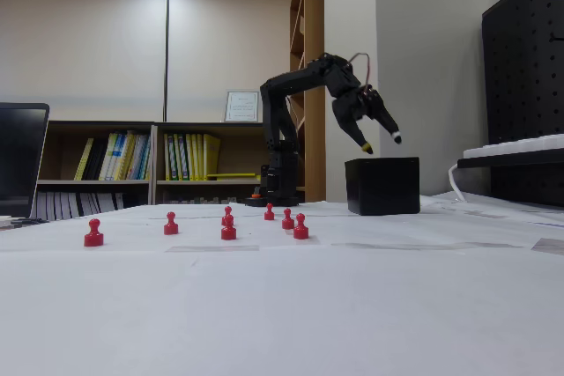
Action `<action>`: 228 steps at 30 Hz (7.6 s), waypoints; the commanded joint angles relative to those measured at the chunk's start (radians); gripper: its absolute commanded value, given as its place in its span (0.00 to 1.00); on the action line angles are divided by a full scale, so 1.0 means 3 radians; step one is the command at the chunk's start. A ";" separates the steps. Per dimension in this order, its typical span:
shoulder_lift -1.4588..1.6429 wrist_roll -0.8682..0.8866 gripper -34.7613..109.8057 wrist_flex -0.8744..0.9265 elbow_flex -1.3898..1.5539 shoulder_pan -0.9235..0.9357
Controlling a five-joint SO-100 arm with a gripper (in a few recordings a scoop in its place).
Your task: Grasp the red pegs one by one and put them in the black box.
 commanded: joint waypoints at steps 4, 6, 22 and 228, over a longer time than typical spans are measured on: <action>-0.0470 0.1294 0.38 -0.0798 -0.0869 0.1053; -0.0481 0.1774 0.38 -0.1191 -0.1340 0.1324; -0.0138 0.2659 0.35 -0.3753 -0.3160 0.1831; 0.2823 0.2562 0.24 -0.5221 -0.1232 0.1744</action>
